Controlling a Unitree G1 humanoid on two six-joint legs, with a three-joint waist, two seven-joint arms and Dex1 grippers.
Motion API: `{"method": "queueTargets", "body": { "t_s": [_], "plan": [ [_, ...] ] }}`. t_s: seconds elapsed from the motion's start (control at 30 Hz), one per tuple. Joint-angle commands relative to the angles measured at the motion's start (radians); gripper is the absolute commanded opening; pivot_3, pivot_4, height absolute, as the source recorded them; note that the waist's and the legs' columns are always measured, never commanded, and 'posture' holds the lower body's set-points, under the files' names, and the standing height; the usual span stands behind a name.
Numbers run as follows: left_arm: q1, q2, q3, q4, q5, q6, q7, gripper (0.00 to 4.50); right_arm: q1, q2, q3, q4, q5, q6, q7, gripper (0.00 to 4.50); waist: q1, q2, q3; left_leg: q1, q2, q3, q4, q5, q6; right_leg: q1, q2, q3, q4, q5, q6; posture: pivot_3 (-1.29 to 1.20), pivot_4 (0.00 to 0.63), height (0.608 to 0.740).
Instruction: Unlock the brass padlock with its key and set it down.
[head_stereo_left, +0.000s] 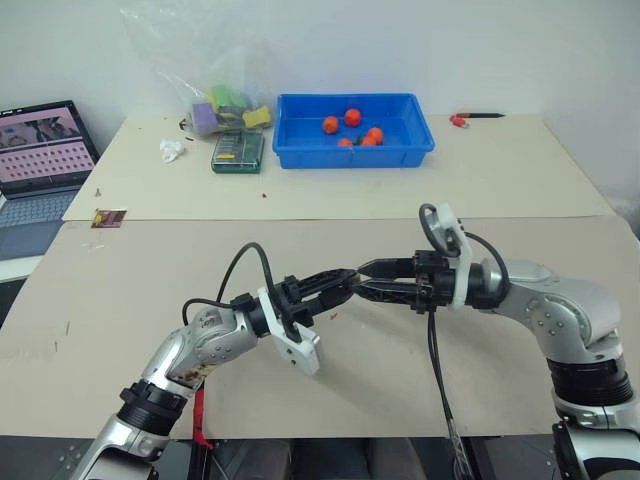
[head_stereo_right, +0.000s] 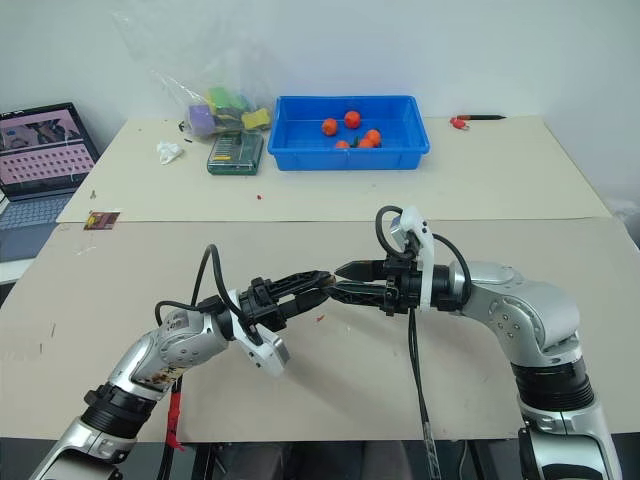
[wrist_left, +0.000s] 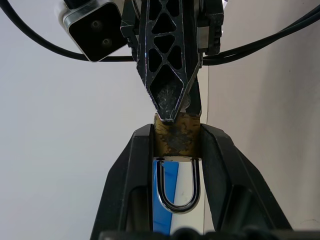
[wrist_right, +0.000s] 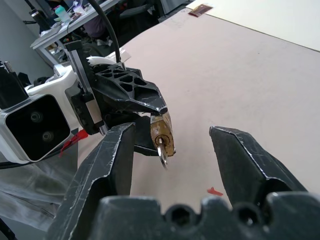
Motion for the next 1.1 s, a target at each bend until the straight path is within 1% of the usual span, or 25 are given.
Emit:
{"method": "queueTargets", "body": {
  "t_s": [0.03,0.07,0.13,0.17,0.2,0.7,0.73,0.77,0.83,1.1],
  "plan": [
    [-0.004,-0.005,0.011,-0.045,-0.024,-0.001,0.008,0.84,-0.017,0.011,-0.006,-0.020,0.021,-0.004,0.001,1.52,0.000,0.000,0.000,0.000,0.000,0.000,0.000,0.000,0.000,0.000,0.000,0.000,0.000,0.000,0.000,0.00,0.150,0.740],
    [-0.005,-0.005,0.012,-0.043,-0.023,-0.001,0.009,0.84,-0.017,0.014,-0.005,-0.022,0.023,-0.001,0.000,1.31,0.000,0.000,0.000,0.000,0.000,0.000,0.000,0.000,0.000,0.000,0.000,0.000,0.000,0.000,0.000,0.00,0.150,0.740],
    [-0.005,-0.005,0.012,-0.042,-0.022,-0.002,0.010,0.84,-0.017,0.018,-0.004,-0.024,0.027,0.005,-0.002,0.64,0.000,0.000,0.000,0.000,0.000,0.000,0.000,0.000,0.000,0.000,0.000,0.000,0.000,0.000,0.000,0.00,0.150,0.740],
    [-0.004,-0.005,0.012,-0.042,-0.022,-0.002,0.011,0.84,-0.017,0.018,-0.003,-0.026,0.028,0.007,-0.004,0.23,0.000,0.000,0.000,0.000,0.000,0.000,0.000,0.000,0.000,0.000,0.000,0.000,0.000,0.000,0.000,0.00,0.150,0.740],
    [-0.003,-0.005,0.012,-0.041,-0.021,-0.003,0.012,0.84,-0.017,0.019,-0.002,-0.029,0.031,0.010,-0.004,0.16,0.000,0.000,0.000,0.000,0.000,0.000,0.000,0.000,0.000,0.000,0.000,0.000,0.000,0.000,0.000,0.00,0.150,0.740],
    [-0.008,-0.009,0.013,-0.051,-0.033,0.013,-0.001,0.84,-0.015,0.010,0.011,-0.054,0.048,0.034,0.012,0.16,0.000,0.000,0.000,0.000,0.000,0.000,0.000,0.000,0.000,0.000,0.000,0.000,0.000,0.000,0.000,0.00,0.150,0.740],
    [-0.009,-0.010,0.013,-0.052,-0.034,0.015,-0.003,0.84,-0.015,0.009,0.012,-0.054,0.048,0.034,0.012,1.23,0.000,0.000,0.000,0.000,0.000,0.000,0.000,0.000,0.000,0.000,0.000,0.000,0.000,0.000,0.000,0.00,0.150,0.740],
    [-0.009,-0.010,0.013,-0.052,-0.035,0.016,-0.004,0.84,-0.015,0.009,0.012,-0.055,0.048,0.034,0.013,1.38,0.000,0.000,0.000,0.000,0.000,0.000,0.000,0.000,0.000,0.000,0.000,0.000,0.000,0.000,0.000,0.00,0.150,0.740],
    [-0.008,-0.011,0.013,-0.053,-0.037,0.018,-0.006,0.84,-0.014,0.008,0.012,-0.056,0.046,0.028,0.018,2.14,0.000,0.000,0.000,0.000,0.000,0.000,0.000,0.000,0.000,0.000,0.000,0.000,0.000,0.000,0.000,0.00,0.150,0.740],
    [-0.006,-0.011,0.012,-0.054,-0.038,0.020,-0.005,0.84,0.002,0.007,0.016,-0.050,0.042,0.018,0.024,2.14,0.000,0.000,0.000,0.000,0.000,0.000,0.000,0.000,0.000,0.000,0.000,0.000,0.000,0.000,0.000,0.00,0.150,0.740]
  ]
}}
